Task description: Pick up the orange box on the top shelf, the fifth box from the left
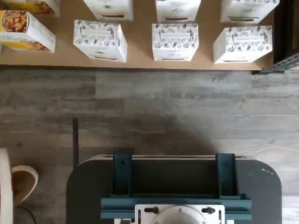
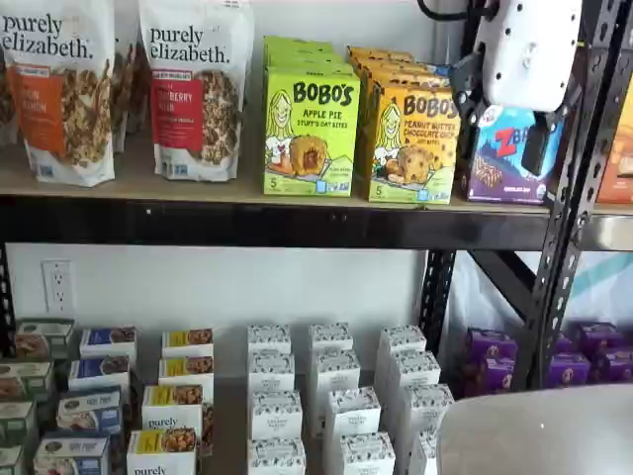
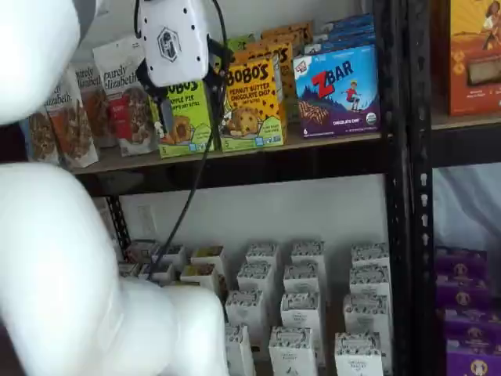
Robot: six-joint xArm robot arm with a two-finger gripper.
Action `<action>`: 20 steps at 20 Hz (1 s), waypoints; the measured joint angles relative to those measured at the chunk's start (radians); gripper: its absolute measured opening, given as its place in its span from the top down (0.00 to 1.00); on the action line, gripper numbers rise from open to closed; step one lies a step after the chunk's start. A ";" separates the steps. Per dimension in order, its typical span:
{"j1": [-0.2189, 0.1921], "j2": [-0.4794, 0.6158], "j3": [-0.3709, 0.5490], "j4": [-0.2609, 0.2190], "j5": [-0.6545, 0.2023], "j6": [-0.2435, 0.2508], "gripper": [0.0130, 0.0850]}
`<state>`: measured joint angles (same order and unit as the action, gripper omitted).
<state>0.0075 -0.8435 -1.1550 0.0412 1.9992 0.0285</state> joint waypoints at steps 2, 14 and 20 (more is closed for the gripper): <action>0.005 0.015 -0.013 -0.005 0.025 0.003 0.00; 0.063 0.014 -0.006 -0.047 -0.024 0.043 0.00; 0.074 0.052 -0.011 -0.040 -0.080 0.060 0.00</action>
<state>0.0819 -0.7914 -1.1655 0.0007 1.9187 0.0880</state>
